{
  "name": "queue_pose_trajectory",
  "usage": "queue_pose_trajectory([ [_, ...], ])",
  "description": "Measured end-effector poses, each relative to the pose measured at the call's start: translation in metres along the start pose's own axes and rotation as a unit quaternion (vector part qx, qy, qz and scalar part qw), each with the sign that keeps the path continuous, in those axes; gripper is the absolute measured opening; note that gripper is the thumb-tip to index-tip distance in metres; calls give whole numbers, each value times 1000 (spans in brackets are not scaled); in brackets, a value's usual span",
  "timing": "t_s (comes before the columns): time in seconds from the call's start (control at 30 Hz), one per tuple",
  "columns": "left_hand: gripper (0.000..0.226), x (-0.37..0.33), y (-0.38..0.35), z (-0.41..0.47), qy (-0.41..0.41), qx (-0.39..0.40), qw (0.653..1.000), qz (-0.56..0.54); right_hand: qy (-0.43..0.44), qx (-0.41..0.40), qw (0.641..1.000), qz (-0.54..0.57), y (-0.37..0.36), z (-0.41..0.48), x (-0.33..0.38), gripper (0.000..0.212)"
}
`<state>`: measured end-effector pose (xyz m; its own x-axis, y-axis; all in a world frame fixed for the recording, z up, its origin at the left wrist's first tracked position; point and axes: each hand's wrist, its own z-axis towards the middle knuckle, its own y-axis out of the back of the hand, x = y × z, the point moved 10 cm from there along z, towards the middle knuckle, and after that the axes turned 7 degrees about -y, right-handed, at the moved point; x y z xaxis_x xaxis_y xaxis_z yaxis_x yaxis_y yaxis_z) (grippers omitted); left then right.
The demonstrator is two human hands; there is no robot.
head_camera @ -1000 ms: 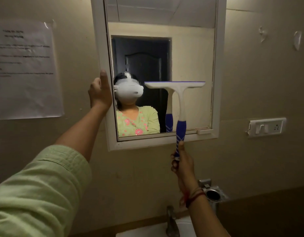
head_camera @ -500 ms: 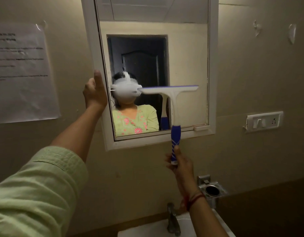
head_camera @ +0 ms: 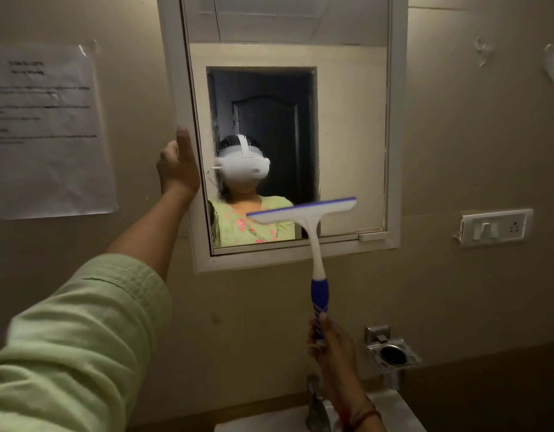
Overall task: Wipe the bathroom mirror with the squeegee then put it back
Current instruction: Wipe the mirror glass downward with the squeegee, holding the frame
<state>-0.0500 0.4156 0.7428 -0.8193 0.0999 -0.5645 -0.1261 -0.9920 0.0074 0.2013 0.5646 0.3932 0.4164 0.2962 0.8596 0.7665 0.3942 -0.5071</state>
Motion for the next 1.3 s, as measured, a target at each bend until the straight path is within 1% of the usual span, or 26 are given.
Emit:
queue_pose_trajectory([
  [0.07,51,0,1,0,2,-1,1000,4,34,34,999,0,-15,1,25,30],
  [0.1,52,-1,1,0,2,-1,1000,5,48,47,998,-3,-21,1,36,29],
  [0.2,52,-2,1,0,-4,-4,1000,7,72,59,996,-9,-26,2,53,28],
  [0.27,52,-2,2,0,-4,-6,1000,8,63,47,997,-1,-18,3,42,32],
  [0.4,52,-1,2,1,-2,-3,1000,6,-12,-13,1000,14,11,1,-13,33],
  [0.47,52,0,1,1,-3,-4,1000,5,-34,-29,999,18,18,0,-27,32],
  [0.53,51,0,1,2,-5,-6,1000,5,-19,-19,1000,15,14,2,-17,35],
  [0.63,51,-1,2,1,-8,-6,1000,7,39,27,999,15,-4,6,22,34],
  [0.7,51,-1,1,1,-8,-3,1000,3,63,46,997,11,-12,7,41,35],
  [0.77,51,-2,2,0,-8,-4,1000,4,63,46,997,11,-10,8,43,35],
  [0.83,51,-3,2,0,-6,-4,1000,9,41,26,999,15,-1,7,29,37],
  [0.9,51,-3,2,-1,-2,-3,1000,13,4,6,1000,24,9,4,5,46],
  [0.97,51,-3,2,-1,0,-1,1000,13,-19,4,999,41,13,-2,-14,63],
  [1.0,51,-2,2,0,0,-1,1000,14,-25,2,999,41,14,-4,-19,65],
  [1.07,51,-1,1,0,2,1,1000,14,-21,1,1000,22,11,-5,-15,52],
  [1.13,51,-1,2,0,3,-2,1000,10,10,16,1000,9,1,-2,4,42],
  [1.23,51,-1,2,0,4,-6,1000,9,60,40,997,-5,-14,1,39,40],
  [1.3,51,-1,2,0,1,-4,1000,10,72,39,997,-9,-15,3,46,38],
])
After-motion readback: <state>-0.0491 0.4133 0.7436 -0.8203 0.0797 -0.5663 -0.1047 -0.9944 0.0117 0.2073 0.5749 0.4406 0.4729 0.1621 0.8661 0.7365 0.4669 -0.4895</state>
